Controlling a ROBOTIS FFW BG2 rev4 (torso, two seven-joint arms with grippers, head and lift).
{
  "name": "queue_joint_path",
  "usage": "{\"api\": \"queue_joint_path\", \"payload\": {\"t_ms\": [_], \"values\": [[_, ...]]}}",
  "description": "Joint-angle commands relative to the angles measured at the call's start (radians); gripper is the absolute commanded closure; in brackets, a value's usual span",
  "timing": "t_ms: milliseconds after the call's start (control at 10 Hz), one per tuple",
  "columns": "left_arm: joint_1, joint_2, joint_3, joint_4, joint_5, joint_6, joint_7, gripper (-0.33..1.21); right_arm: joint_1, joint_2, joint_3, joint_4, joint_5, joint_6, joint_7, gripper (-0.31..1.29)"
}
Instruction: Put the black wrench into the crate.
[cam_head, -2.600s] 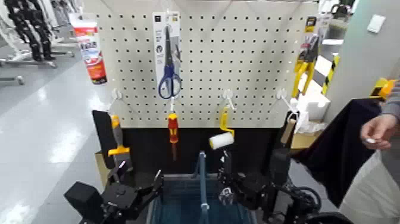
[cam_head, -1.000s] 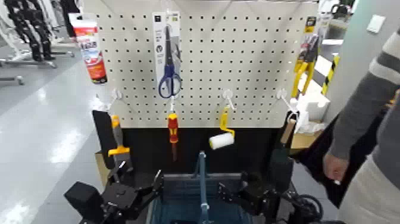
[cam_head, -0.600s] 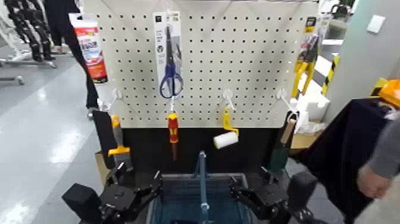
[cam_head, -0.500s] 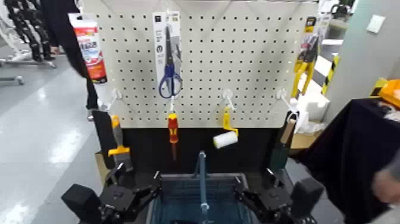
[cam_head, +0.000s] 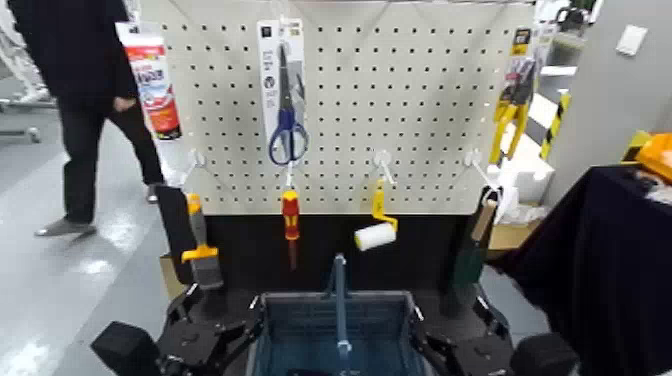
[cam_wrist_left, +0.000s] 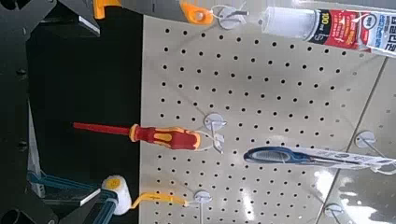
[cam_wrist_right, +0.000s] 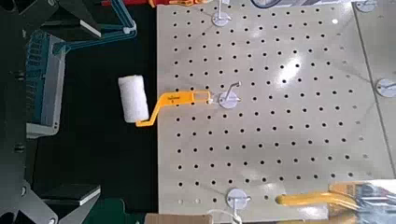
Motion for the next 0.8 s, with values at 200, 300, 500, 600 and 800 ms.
{"api": "queue_joint_path", "payload": {"t_ms": [200, 300, 500, 600, 800], "values": [[0.023, -0.005, 0.002, -0.013, -0.001, -0.002, 0.007, 0.11, 0.072, -0.005, 0.004, -0.039, 0.001, -0.047, -0.048, 0.15], [0.031, -0.005, 0.002, -0.017, -0.001, -0.003, 0.009, 0.11, 0.08, -0.005, 0.004, -0.039, 0.001, -0.053, -0.053, 0.15], [0.038, -0.005, 0.002, -0.023, -0.001, -0.003, 0.016, 0.11, 0.089, -0.001, 0.008, -0.042, 0.001, -0.055, -0.068, 0.14], [0.038, -0.005, -0.001, -0.023, 0.0, -0.002, 0.016, 0.11, 0.089, -0.002, 0.008, -0.042, 0.001, -0.053, -0.068, 0.14], [0.037, -0.005, -0.001, -0.022, -0.001, -0.002, 0.016, 0.11, 0.086, -0.005, 0.008, -0.042, 0.001, -0.053, -0.068, 0.14]]}}
